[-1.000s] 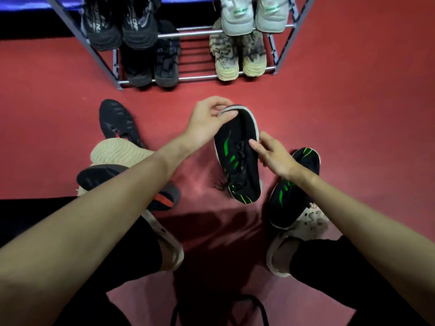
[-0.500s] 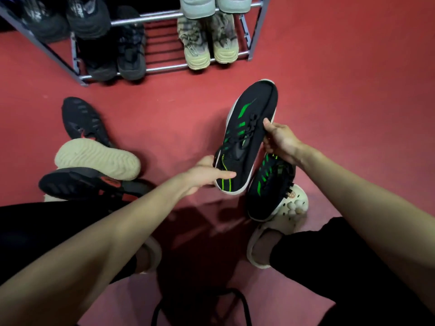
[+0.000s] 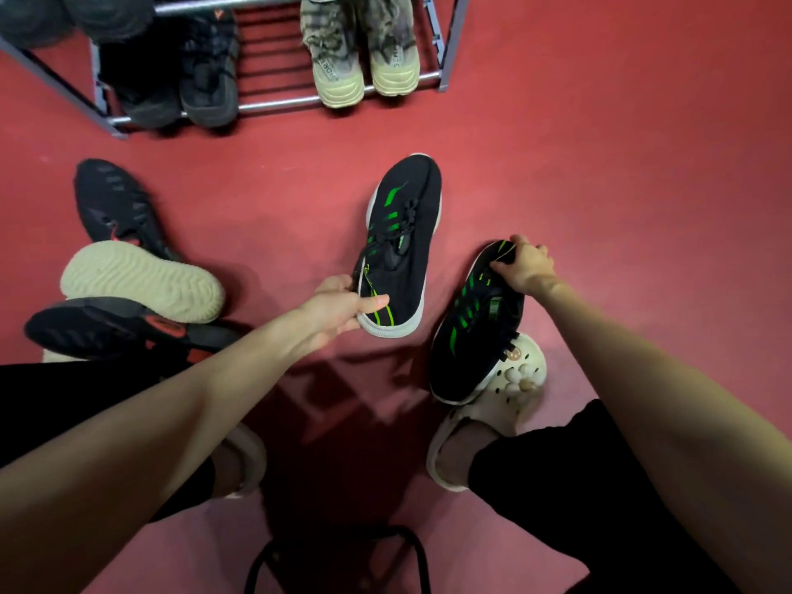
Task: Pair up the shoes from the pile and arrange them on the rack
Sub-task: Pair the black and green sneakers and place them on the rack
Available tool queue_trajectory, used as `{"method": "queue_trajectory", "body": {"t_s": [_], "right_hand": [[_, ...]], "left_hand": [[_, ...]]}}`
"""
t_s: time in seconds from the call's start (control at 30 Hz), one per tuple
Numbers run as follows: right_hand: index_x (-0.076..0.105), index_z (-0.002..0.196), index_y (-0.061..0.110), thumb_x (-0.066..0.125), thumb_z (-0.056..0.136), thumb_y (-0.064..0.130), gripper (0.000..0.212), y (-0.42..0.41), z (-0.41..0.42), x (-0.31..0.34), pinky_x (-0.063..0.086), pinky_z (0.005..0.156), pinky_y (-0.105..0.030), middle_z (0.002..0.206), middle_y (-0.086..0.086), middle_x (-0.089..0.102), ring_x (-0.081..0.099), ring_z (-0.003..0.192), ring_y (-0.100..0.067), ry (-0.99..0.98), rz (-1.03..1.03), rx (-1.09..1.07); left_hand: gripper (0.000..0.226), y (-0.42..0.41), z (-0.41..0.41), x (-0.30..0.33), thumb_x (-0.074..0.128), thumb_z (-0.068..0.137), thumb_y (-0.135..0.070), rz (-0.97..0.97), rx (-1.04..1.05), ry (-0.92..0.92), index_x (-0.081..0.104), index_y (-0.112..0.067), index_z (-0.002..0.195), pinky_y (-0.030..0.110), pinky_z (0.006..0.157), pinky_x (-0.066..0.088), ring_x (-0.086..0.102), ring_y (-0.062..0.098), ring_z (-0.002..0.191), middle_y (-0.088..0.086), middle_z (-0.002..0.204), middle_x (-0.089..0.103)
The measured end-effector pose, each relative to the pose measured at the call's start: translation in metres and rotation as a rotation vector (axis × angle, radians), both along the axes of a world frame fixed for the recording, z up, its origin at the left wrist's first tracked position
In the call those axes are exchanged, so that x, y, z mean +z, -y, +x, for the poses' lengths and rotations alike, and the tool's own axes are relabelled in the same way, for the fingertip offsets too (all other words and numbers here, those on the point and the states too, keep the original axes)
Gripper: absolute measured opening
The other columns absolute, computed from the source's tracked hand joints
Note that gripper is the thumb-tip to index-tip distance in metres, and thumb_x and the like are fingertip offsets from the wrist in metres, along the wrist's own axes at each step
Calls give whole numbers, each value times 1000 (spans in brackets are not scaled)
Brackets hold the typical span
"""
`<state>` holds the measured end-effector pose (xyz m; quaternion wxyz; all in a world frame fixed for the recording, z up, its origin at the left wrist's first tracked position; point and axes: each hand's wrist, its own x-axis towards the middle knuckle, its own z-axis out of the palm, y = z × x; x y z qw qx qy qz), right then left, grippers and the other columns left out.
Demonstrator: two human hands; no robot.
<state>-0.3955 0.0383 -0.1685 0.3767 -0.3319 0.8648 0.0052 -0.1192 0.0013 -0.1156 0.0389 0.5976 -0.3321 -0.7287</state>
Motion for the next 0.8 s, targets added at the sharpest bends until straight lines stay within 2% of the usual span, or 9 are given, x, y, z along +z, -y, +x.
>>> {"method": "queue_trajectory", "body": {"t_s": [0.13,0.23,0.37,0.43,0.53,0.57,0.6,0.7,0.8], "right_hand": [[42,133,14,66,84,29,56,4,0,1,40,105,-43,128,-21,56,42,129,-36,79,-56,-88],[49,125,13,56,90,29,39,14,6,5,37,104,-41,123,-21,59,40,129,-38,42,-133,-70],[47,128,11,38,96,26,37,33,32,22,39,99,-43,126,-27,51,41,122,-46,-4,-276,10],[45,129,11,36,97,25,36,42,45,38,41,96,-43,126,-29,45,47,113,-49,-65,-393,-22],[41,129,9,35,96,21,35,52,62,59,42,91,-42,126,-26,39,55,98,-49,-141,-589,-190],[40,130,9,36,96,20,36,54,66,65,42,91,-41,126,-25,38,55,96,-48,-150,-649,-264],[38,132,9,37,95,19,38,55,69,70,41,91,-40,126,-25,38,55,95,-47,-145,-690,-343],[32,135,5,44,90,14,47,52,78,79,38,91,-34,129,-26,41,48,99,-41,-16,-676,-545],[40,124,1,61,80,22,53,43,90,73,46,93,-40,116,-21,57,58,108,-33,175,-569,-637]], "left_hand": [[54,1,4,5,67,83,-2,1,40,44,47,-4,134,31,91,51,63,19,102,9,124,64],[59,5,8,9,69,82,-2,-19,76,64,43,-5,135,38,102,47,62,21,105,9,127,63],[62,13,21,16,71,80,-3,-53,159,78,41,-4,134,36,93,51,63,21,102,9,126,63],[51,18,29,21,70,81,-3,-70,205,90,47,-5,127,31,83,53,65,18,93,5,111,68],[13,24,41,33,64,85,-1,-105,246,104,57,-7,94,26,70,54,67,6,61,-8,63,72],[10,26,45,38,63,86,0,-127,253,106,57,-8,88,24,65,55,66,3,52,-10,54,70],[9,28,50,41,62,87,0,-146,249,98,60,-7,91,22,63,55,66,3,52,-9,56,70],[29,33,66,48,62,87,-3,-186,229,94,61,-1,116,25,72,54,66,14,74,7,96,71],[29,35,76,50,63,87,-5,-201,231,99,62,-4,116,24,70,53,66,11,71,8,102,69]]}}
